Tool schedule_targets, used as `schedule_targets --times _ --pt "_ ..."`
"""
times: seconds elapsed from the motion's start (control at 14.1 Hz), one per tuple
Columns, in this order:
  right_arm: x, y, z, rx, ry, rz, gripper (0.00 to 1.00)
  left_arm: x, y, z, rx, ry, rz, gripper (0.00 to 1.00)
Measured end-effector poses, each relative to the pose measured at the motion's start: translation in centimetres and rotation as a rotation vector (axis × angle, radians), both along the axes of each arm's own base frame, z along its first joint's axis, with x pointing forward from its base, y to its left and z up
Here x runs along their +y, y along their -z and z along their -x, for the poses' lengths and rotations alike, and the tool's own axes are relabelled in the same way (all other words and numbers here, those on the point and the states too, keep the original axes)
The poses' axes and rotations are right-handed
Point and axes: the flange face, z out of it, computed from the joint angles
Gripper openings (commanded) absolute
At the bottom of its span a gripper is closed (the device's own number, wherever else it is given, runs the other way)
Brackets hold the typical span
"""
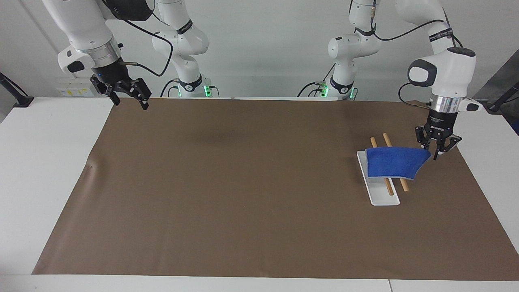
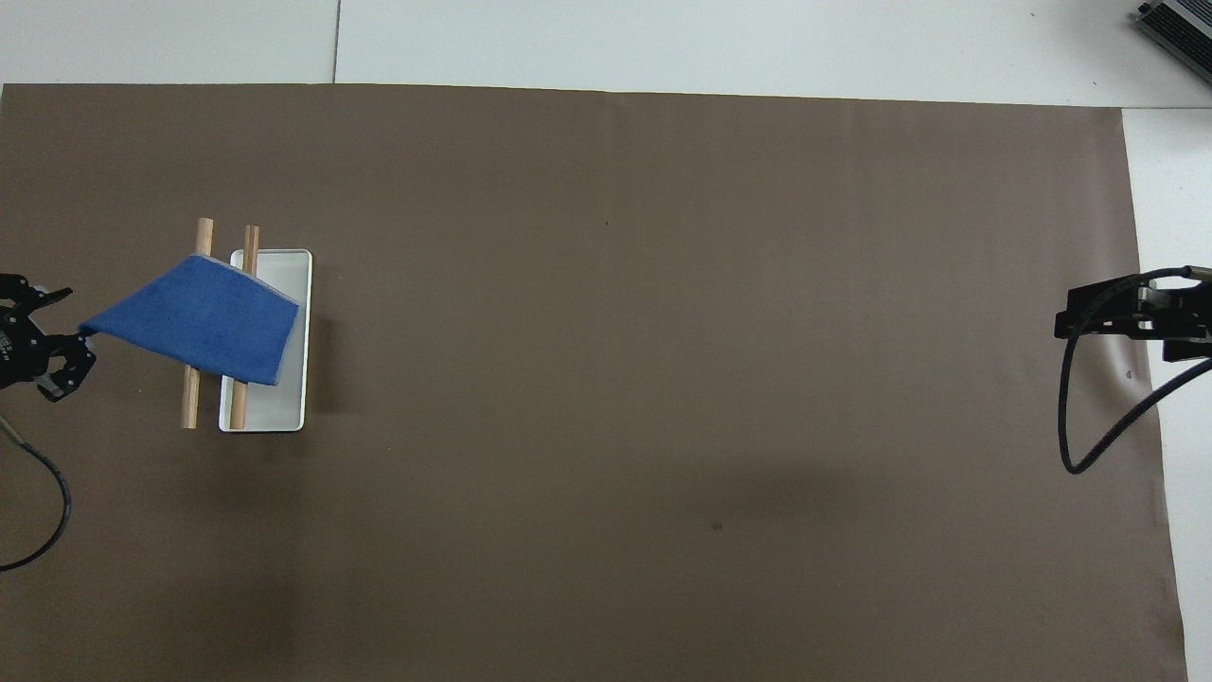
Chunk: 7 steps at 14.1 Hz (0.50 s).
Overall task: Right arm passes towel to left arm to hang
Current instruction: 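Release the towel and move the left gripper back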
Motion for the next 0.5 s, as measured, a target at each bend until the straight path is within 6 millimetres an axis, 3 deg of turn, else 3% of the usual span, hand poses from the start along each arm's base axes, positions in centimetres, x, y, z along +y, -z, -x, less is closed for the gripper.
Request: schedule_targets --times 0.21,0.5 --pt "-0.1 -0.2 0.1 -0.005 0.002 0.000 1.00 -0.6 -1.0 -0.5 0.035 0.019 0.010 1.00" --pt "0.8 -0.5 0.2 -0.015 -0.084 0.002 1.00 -0.9 -4.3 -1.1 0.106 0.056 0.020 1.00"
